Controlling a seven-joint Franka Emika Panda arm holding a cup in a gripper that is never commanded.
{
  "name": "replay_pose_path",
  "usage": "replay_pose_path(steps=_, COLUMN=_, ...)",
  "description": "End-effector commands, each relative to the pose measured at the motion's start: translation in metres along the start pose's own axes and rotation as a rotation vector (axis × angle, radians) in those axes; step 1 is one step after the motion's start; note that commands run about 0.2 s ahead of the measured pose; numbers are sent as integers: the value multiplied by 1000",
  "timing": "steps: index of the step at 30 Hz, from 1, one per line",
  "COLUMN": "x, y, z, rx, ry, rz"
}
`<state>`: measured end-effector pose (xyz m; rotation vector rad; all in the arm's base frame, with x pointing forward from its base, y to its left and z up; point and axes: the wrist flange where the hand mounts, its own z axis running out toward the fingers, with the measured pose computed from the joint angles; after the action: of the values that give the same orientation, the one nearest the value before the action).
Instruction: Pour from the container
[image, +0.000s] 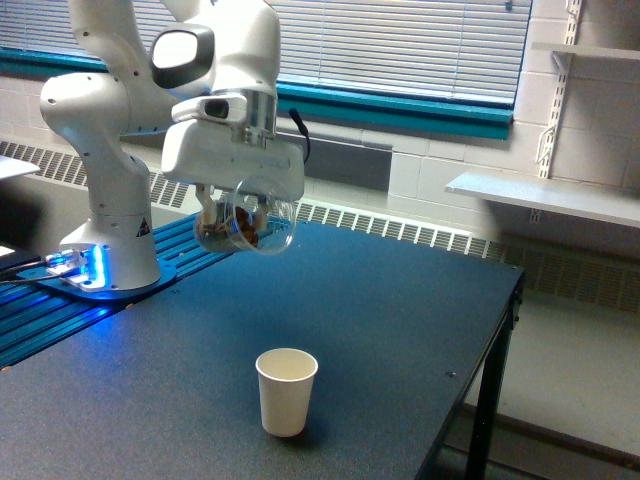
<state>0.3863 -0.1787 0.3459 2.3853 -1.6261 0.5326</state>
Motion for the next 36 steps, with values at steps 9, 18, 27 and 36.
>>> replay_pose_path(steps=9, x=-13, y=-10, z=19, rx=-60, ry=1, rz=24)
replay_pose_path(steps=18, x=-17, y=-15, z=30, rx=-90, ry=1, rz=12)
replay_pose_path(steps=27, x=-20, y=-20, z=41, rx=-117, ry=3, rz=-1)
replay_pose_path(steps=36, x=-26, y=-25, z=51, rx=-162, ry=1, rz=-7)
